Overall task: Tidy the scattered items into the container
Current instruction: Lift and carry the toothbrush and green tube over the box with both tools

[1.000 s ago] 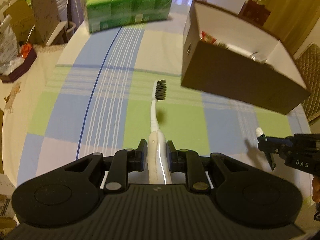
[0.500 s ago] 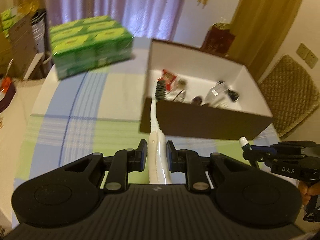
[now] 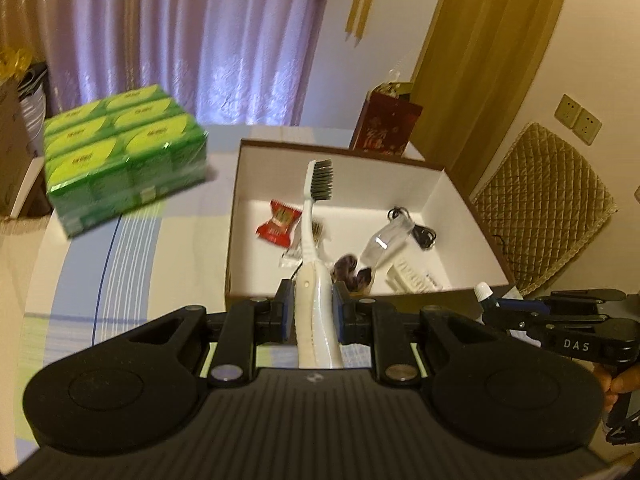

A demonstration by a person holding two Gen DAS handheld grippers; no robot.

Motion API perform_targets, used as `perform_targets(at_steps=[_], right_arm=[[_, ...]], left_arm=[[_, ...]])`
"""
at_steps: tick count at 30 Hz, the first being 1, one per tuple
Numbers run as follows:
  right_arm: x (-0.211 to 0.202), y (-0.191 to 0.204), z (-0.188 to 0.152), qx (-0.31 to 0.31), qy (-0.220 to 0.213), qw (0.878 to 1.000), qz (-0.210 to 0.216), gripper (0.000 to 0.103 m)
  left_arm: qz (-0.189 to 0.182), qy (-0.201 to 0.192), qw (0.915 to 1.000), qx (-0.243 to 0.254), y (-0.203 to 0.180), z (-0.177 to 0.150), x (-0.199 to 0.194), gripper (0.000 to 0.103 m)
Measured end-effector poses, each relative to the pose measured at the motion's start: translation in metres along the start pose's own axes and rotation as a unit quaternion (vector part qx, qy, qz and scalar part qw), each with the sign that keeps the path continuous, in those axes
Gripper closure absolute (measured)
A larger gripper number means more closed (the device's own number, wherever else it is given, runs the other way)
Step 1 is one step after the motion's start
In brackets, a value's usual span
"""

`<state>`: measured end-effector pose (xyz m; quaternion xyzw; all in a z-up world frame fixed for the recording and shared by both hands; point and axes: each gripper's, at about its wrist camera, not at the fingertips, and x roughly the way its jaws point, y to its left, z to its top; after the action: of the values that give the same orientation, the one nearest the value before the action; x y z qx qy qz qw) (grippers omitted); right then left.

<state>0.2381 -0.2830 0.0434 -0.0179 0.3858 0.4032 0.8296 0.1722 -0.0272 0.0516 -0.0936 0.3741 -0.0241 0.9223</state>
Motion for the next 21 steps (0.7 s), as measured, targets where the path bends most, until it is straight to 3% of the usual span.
perform_targets(at_steps=[12,21], right_arm=[[0.005,-0.023,0.050,-0.012,-0.031,0.999,-0.020,0.084],[0.033,-0.042,0.079,-0.010,-0.028,0.999,-0.031,0.084]], left_arm=[[0.001,-0.021,0.9992,0.035,0.001,0.048,0.034,0.087],[0.010,-0.004,0.9991,0.042,0.008,0.075,0.087,0.087]])
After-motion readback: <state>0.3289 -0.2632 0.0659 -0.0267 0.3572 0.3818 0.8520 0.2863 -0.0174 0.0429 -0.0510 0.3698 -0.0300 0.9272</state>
